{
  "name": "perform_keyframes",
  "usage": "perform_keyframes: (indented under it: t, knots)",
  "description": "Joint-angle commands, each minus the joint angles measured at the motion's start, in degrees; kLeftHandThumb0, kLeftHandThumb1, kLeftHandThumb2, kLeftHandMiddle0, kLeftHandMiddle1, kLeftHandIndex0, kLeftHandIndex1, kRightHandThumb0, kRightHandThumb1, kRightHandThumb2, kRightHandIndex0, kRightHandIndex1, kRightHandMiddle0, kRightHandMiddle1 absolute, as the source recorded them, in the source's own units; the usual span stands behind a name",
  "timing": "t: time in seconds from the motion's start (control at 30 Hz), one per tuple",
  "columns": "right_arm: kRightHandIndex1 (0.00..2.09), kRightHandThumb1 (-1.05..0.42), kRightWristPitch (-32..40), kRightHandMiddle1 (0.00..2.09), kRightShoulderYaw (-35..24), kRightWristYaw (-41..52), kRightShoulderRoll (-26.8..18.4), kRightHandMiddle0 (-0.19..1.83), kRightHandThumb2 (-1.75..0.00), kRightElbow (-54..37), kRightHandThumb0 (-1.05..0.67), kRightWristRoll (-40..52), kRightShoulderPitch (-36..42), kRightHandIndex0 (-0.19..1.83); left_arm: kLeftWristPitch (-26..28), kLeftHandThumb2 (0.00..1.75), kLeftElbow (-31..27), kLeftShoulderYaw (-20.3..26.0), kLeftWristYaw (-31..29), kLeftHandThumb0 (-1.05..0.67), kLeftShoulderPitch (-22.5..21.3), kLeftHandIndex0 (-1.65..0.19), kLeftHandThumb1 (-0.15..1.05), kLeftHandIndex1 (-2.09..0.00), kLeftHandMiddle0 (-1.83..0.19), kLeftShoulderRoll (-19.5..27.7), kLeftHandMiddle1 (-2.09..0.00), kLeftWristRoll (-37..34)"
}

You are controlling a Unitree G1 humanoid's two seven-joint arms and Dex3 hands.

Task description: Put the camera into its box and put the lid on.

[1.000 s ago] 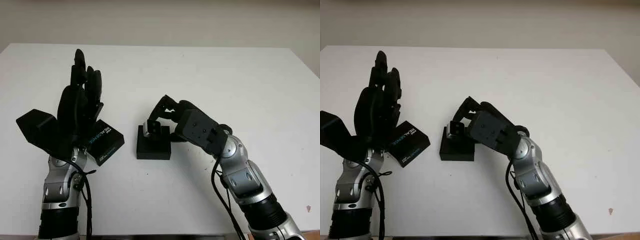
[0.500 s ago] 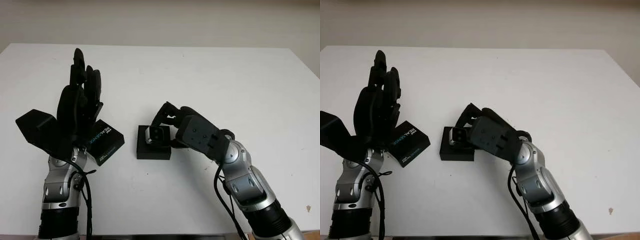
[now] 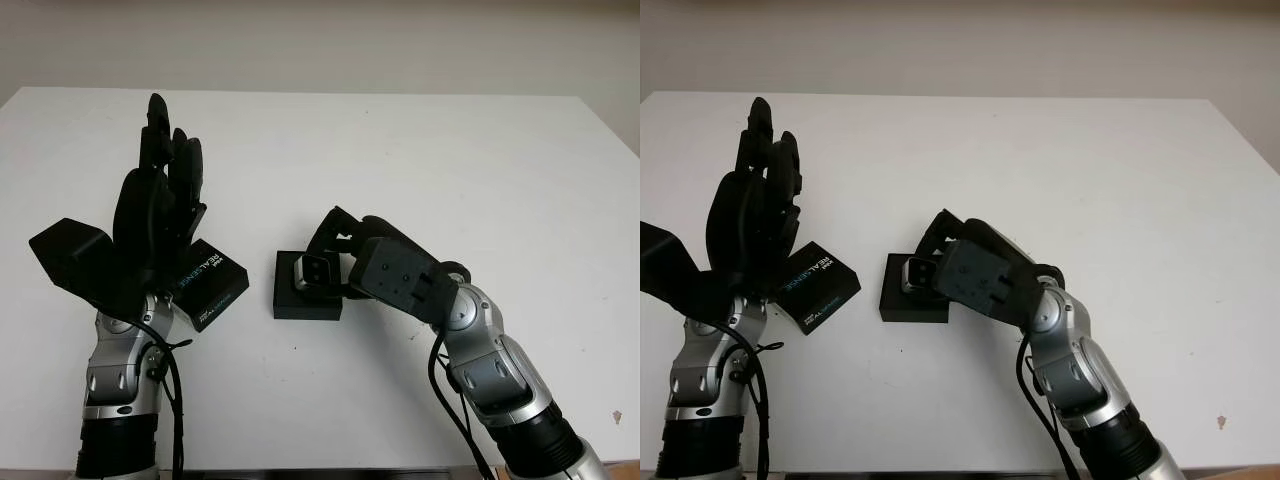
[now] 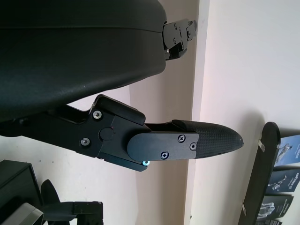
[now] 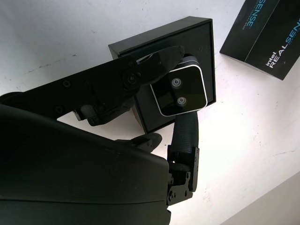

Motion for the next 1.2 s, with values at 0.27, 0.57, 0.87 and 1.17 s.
perform_keyframes:
  t: [0.27,0.57,0.87,1.17]
  knots:
    - [0.14,-1.04,-0.4,2.09,0.1,-1.8,0.7,0.31,-0.1,2.0,-0.35,-0.7,0.1,0.4,-0.4,0.44,-0.7,-0.1,0.0,-0.81,-0.7,0.19,1.05,0.0,0.19,0.2,0.0,0.2]
    - [0.15,-1.04,-1.4,2.09,0.9,-3.5,0.5,0.33,-0.1,3.3,-0.34,-2.2,0.3,0.41,-0.6,0.42,-0.7,-0.1,0.4,-0.8,-0.9,0.19,1.05,0.0,0.19,-0.1,0.0,0.2]
    - [0.15,-1.04,-1.9,2.09,1.5,-3.1,-0.1,0.31,-0.1,3.1,-0.33,-4.5,0.5,0.42,-0.9,0.41,-0.8,-0.1,0.3,-0.8,-0.8,0.19,1.05,0.0,0.19,-0.1,0.0,0.1]
    - [0.04,-1.02,-9.8,1.37,3.8,-1.8,-4.6,-0.05,-0.05,2.9,-0.5,-9.6,1.2,0.22,-0.6,0.4,-0.9,0.0,0.4,-0.8,-0.8,0.19,1.05,0.0,0.19,-0.3,0.0,-0.3]
